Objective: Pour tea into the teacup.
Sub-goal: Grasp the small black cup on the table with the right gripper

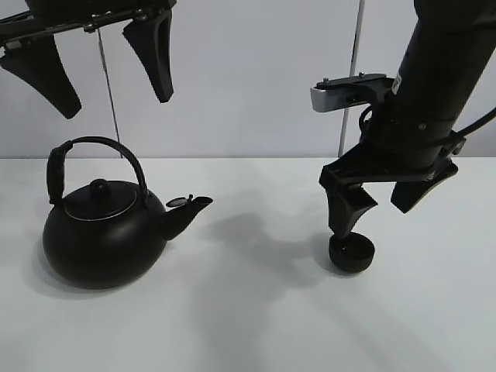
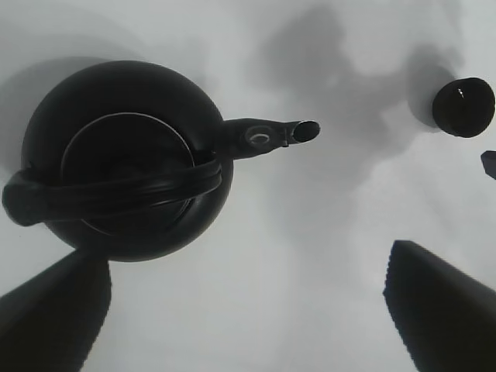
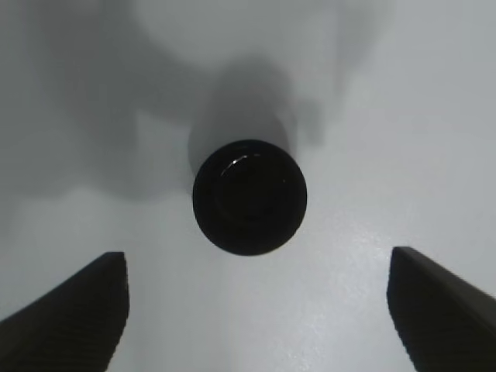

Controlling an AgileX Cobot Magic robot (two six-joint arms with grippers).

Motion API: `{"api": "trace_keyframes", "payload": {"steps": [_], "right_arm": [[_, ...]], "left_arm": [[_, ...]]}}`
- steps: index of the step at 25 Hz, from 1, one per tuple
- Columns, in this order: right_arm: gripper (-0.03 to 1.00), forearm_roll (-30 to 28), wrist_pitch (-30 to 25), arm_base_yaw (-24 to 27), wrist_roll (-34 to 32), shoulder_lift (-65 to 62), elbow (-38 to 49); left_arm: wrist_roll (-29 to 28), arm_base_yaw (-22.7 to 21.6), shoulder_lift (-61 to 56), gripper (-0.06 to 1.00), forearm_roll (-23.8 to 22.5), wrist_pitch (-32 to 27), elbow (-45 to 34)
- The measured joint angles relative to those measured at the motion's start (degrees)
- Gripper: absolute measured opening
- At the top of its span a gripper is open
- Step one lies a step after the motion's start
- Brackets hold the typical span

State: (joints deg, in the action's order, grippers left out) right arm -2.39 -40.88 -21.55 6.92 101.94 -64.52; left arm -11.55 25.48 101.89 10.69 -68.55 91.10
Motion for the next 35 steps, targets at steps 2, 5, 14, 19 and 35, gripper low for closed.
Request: {"api": "trace_keyframes", "payload": {"steps": [2,5,14,19,35], "right_arm": [[0.62,0.02,1.6,0.0,-0.89,0.0,0.15],[0.62,0.27,2.97,0.0,-1.14,0.2,0.15],[0.62,0.68,3.94,0.0,-2.58,5.79,0.15],[0.62,0.68,5.36,0.0,-2.81,8.56,0.15],[0.39,0.27,8.55,0.0,-6.92,11.08,0.15]], "left_arm": [[0.0,0.0,0.0,0.69,0.0,0.0,0.0],[0.0,0.0,0.0,0.69,0.0,0.0,0.0],[0.0,0.0,0.0,0.69,0.0,0.2,0.0],[0.0,0.0,0.0,0.69,0.0,0.74,0.0],[0.0,0.0,0.0,0.69,0.0,0.93,0.0]]}}
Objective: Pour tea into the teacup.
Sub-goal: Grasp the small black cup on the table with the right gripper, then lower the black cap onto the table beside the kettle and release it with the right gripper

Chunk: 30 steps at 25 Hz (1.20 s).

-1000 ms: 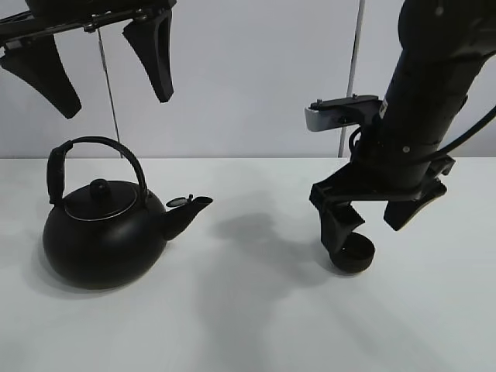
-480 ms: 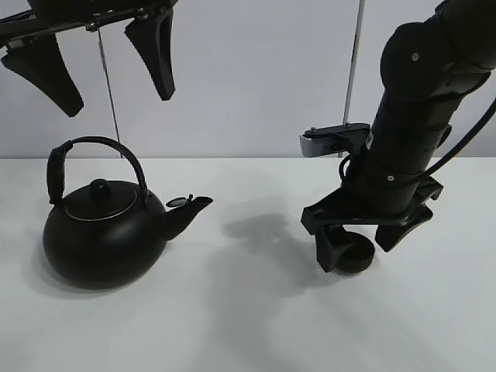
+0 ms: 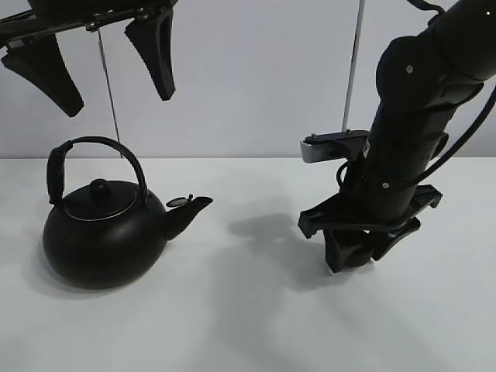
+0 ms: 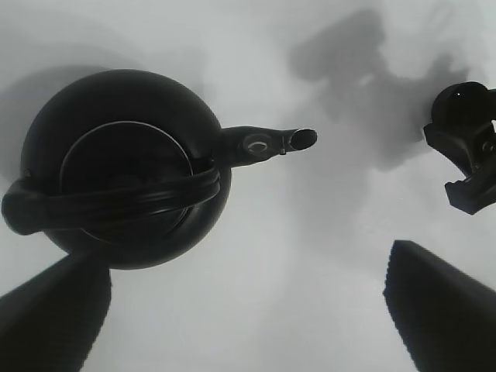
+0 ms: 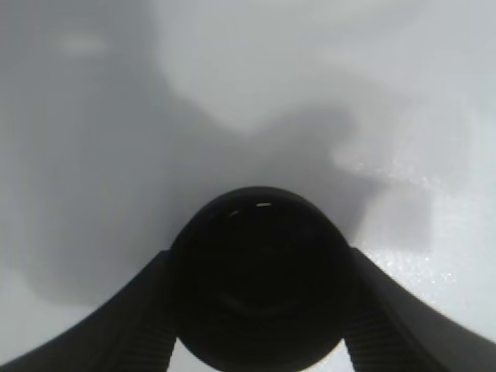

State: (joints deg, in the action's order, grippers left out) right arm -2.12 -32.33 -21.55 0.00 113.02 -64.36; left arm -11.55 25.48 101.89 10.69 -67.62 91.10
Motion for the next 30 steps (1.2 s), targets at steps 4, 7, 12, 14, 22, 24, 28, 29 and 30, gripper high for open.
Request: {"api": "trace_keyframes", "payload": {"steps": [4,7,12,14,22,24,28,29,30], "right_arm": [[0.39,-0.04,0.41,0.0,0.0,-2.01,-0.05],[0.39,-0.04,0.41,0.0,0.0,-3.27,-0.05],[0.39,0.44,-0.86,0.0,6.0,-5.44,-0.92],[0.39,2.12,-2.54,0.0,9.08,-5.44,-3.01],[0.39,4.93,-6.3,-3.75,14.85,-2.16,-12.17],[0.39,4.55,-6.81,-6.15,14.91,-0.05,-13.49],[0.39,4.22,-6.96,-9.72,14.91,4.11,-15.46],[0.39,4.15,-7.03,-10.28,14.91,5.13,-15.97],[0.39,4.09,-7.14,-10.66,14.91,5.91,-16.41]], "left_arm": [[0.0,0.0,0.0,0.69,0.0,0.0,0.0],[0.0,0.0,0.0,0.69,0.0,0.0,0.0],[0.0,0.0,0.0,0.69,0.0,0.0,0.0],[0.0,0.0,0.0,0.69,0.0,0.0,0.0],[0.0,0.0,0.0,0.69,0.0,0.05,0.0],[0.0,0.0,0.0,0.69,0.0,0.05,0.0],[0.0,0.0,0.0,0.69,0.0,0.1,0.0],[0.0,0.0,0.0,0.69,0.0,0.1,0.0],[0.0,0.0,0.0,0.69,0.0,0.1,0.0]]}}
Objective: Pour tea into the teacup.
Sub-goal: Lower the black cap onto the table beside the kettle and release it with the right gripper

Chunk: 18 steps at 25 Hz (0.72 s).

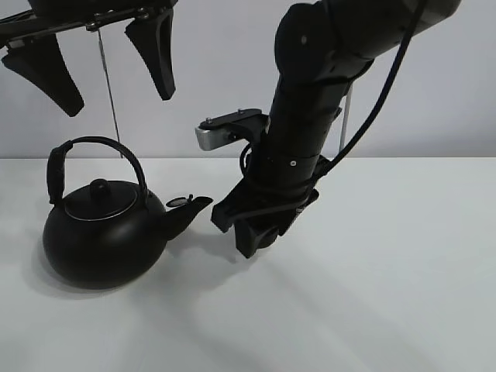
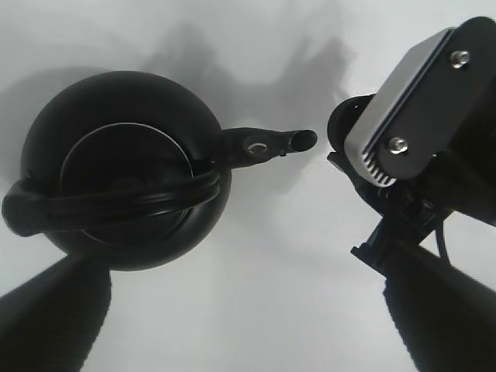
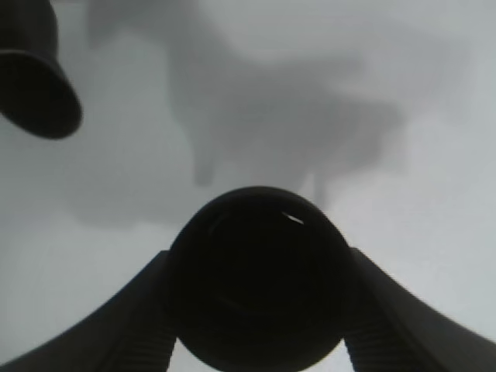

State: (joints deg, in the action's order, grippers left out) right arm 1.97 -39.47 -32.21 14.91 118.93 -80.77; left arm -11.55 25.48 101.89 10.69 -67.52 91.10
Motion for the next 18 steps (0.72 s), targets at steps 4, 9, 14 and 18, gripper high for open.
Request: {"api": "trace_keyframes", "payload": {"steps": [4,9,14,18], "right_arm": [[0.39,-0.21,0.0,-0.6,0.0,2.06,-0.98],[0.39,-1.4,0.43,-0.6,-0.25,2.44,-0.97],[0.39,-1.97,0.43,-0.6,-0.32,3.07,-0.97],[0.39,-1.97,0.43,-0.6,-0.78,3.74,-0.97]], "left_arm": [[0.0,0.0,0.0,0.69,0.0,0.0,0.0],[0.0,0.0,0.0,0.69,0.0,0.05,0.0],[0.0,0.0,0.0,0.69,0.0,0.05,0.0],[0.0,0.0,0.0,0.69,0.0,0.05,0.0]]}}
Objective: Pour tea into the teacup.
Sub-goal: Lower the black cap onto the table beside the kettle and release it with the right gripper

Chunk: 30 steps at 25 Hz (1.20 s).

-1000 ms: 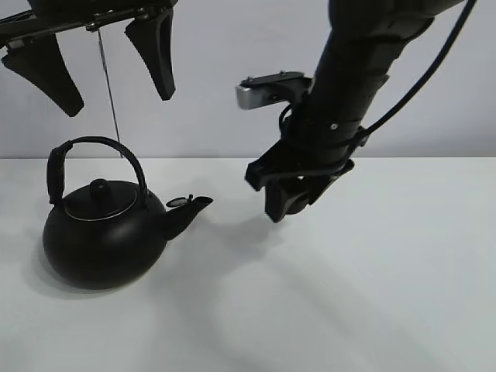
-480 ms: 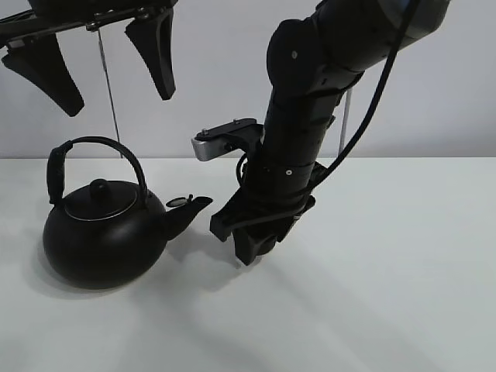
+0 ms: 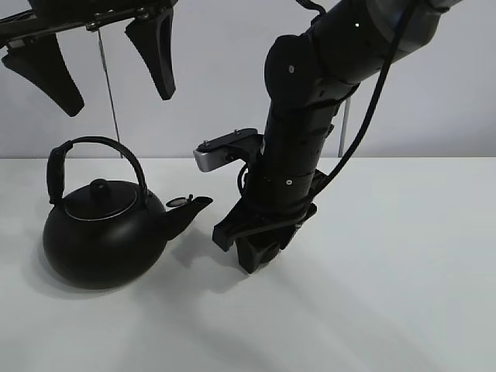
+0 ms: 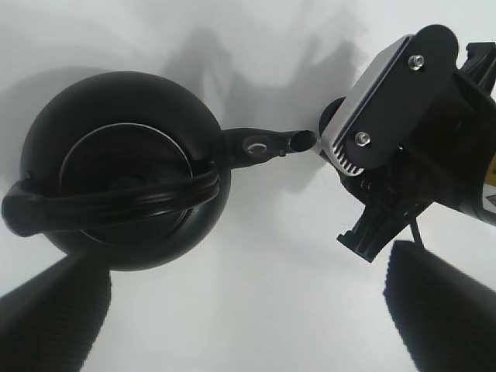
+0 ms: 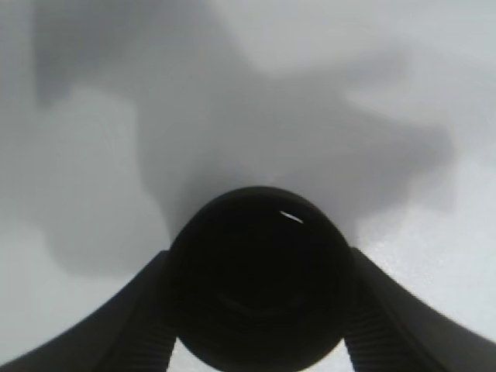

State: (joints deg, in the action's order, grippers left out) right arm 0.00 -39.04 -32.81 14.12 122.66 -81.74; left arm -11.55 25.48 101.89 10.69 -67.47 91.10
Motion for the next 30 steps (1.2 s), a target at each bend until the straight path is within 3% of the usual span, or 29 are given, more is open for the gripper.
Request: {"api": "trace_keyframes", "payload": {"steps": [16,23,30], "right_arm": [[0.39,-0.8,-0.45,0.0,-0.59,0.49,-0.1],[0.51,-1.73,-1.09,0.0,-0.79,0.49,-0.73],[0.6,-2.92,-5.86,0.32,-3.2,-0.08,-3.96]], "left_arm": [[0.0,0.0,0.0,0.69,0.0,0.0,0.0],[0.0,0.0,0.0,0.69,0.0,0.0,0.0],[0.0,0.0,0.0,0.69,0.0,0.0,0.0]]}}
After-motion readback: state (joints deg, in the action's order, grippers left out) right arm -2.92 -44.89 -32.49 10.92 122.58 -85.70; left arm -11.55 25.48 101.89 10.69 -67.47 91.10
